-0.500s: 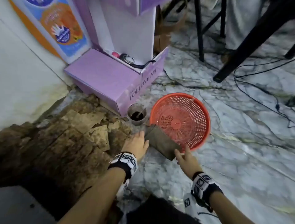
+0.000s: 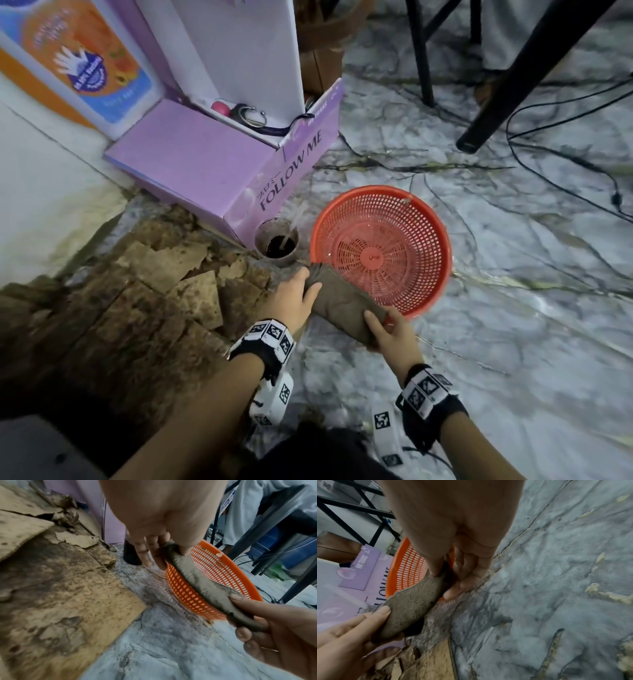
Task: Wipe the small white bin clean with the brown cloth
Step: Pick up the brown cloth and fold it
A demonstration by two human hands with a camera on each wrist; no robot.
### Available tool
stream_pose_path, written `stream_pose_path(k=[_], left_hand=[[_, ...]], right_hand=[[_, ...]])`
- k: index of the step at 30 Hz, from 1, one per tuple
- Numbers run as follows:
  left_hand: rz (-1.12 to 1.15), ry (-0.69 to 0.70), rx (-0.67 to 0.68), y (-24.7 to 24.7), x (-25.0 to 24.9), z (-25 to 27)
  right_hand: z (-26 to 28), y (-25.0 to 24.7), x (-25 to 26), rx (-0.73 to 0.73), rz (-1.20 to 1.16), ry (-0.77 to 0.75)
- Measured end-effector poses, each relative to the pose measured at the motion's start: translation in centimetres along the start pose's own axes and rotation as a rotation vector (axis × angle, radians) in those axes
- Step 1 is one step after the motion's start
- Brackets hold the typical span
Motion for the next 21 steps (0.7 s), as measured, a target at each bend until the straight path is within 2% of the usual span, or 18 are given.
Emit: stream_pose_path(k=[3, 9, 16, 21], left_hand=[[0.018, 0.067, -0.029, -1.5, -0.9, 1.4], [0.044, 0.157, -0.131, -7.6, -1.9, 6.6], [0.154, 0.209, -0.353, -18.4, -2.8, 15.5], [0.288, 0.214, -0.536, -26.6, -2.2, 24.1]], right_hand=[[0.5, -0.4, 1.2, 0.012, 0.020, -0.089], [2.4, -1.5, 8.9, 0.115, 0.062, -0.330], [6.7, -1.4, 22.4, 0.339, 0.251, -0.684], [13.3, 1.2, 33.4, 0.500, 0.426, -0.947]])
Point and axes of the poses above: each hand's wrist, its own z-axis away from the middle knuckle, its own y-axis out of the palm, x = y × z, the point moved 4 cm from there along -z, towards the middle knuckle, and after that the axes turned 10 degrees about -y, right-handed, at the moved point
